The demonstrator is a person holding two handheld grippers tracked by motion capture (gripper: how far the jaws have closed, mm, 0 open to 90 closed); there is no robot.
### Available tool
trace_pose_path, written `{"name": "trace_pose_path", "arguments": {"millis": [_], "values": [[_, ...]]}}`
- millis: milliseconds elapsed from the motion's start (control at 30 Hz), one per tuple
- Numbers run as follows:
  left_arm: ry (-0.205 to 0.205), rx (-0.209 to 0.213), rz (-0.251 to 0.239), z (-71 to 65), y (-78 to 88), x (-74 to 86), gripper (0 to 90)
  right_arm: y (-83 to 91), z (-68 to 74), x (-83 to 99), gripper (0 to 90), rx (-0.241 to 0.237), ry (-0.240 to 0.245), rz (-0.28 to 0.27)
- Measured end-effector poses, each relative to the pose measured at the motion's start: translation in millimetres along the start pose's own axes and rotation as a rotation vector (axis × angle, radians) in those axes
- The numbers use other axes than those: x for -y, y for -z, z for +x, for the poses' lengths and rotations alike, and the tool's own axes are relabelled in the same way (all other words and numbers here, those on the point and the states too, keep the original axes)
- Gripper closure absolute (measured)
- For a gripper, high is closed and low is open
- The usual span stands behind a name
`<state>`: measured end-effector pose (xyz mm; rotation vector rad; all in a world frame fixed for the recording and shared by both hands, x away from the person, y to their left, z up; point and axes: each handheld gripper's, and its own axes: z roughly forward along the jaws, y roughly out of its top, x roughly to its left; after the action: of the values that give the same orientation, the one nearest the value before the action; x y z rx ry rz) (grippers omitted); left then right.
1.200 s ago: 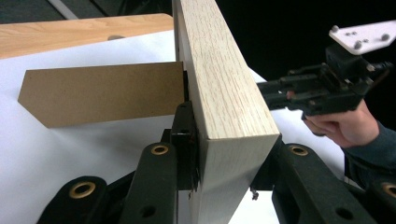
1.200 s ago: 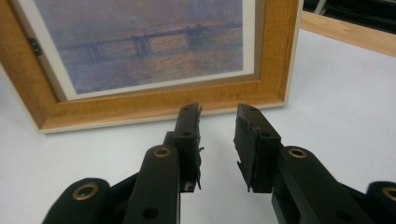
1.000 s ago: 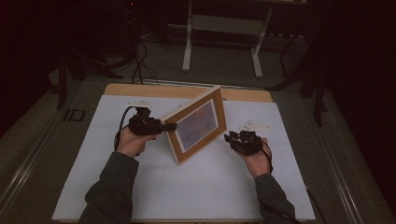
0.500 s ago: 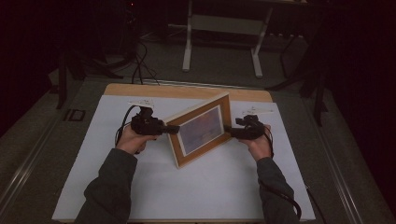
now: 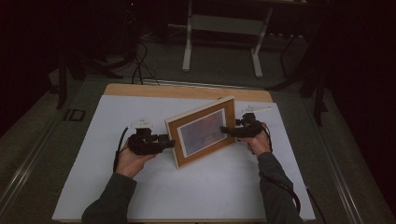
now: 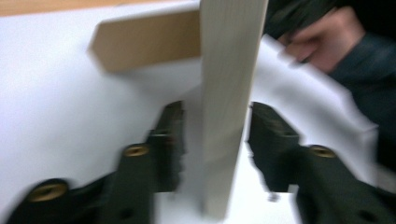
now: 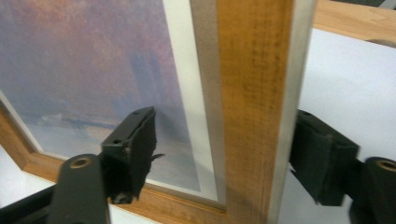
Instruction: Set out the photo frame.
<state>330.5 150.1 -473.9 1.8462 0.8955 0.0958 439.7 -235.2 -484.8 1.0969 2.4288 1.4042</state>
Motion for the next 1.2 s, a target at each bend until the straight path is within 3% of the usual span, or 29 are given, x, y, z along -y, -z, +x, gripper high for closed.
{"name": "trace_pose_path", "arguments": {"millis": [33,133,267,400,433,667,1000,1067,1100,1200], "values": [[-0.013,-0.014,-0.009,-2.3,-0.5,1.0,70.0,1.0,-0.2,1.1,33.6,-0.003,-0.004,-0.006],[-0.047,-0.089,0.002,-5.7,-2.2,-3.5,69.7,4.7,0.5,5.5,37.6,0.006,-0.012,-0.019],[-0.014,-0.143,-0.007,5.0,-0.7,-7.7,70.8,14.6,5.4,16.1,51.7,0.009,-0.028,-0.032],[-0.012,-0.143,-0.01,11.7,-1.5,-10.2,70.5,20.8,14.3,24.0,56.8,0.037,-0.013,-0.039],[-0.007,-0.118,-0.008,19.4,-3.1,-13.3,70.3,23.8,18.0,27.7,58.4,0.052,-0.015,-0.042],[-0.015,-0.072,-0.005,36.7,-8.8,-21.8,68.6,34.6,32.8,41.7,62.3,0.084,-0.031,-0.056],[0.015,-0.071,0.007,35.2,-8.1,-23.5,67.4,36.9,37.2,44.8,62.0,0.089,-0.039,-0.058],[0.034,-0.058,0.002,36.7,-6.8,-23.4,64.7,37.1,37.1,45.1,57.4,0.09,-0.04,-0.061],[0.051,-0.055,-0.01,37.1,-5.3,-22.6,59.0,37.9,37.1,45.3,53.0,0.097,-0.046,-0.063],[0.066,-0.081,-0.035,35.5,3.2,-18.1,47.5,44.7,36.5,46.7,44.5,0.105,-0.067,-0.093]]}}
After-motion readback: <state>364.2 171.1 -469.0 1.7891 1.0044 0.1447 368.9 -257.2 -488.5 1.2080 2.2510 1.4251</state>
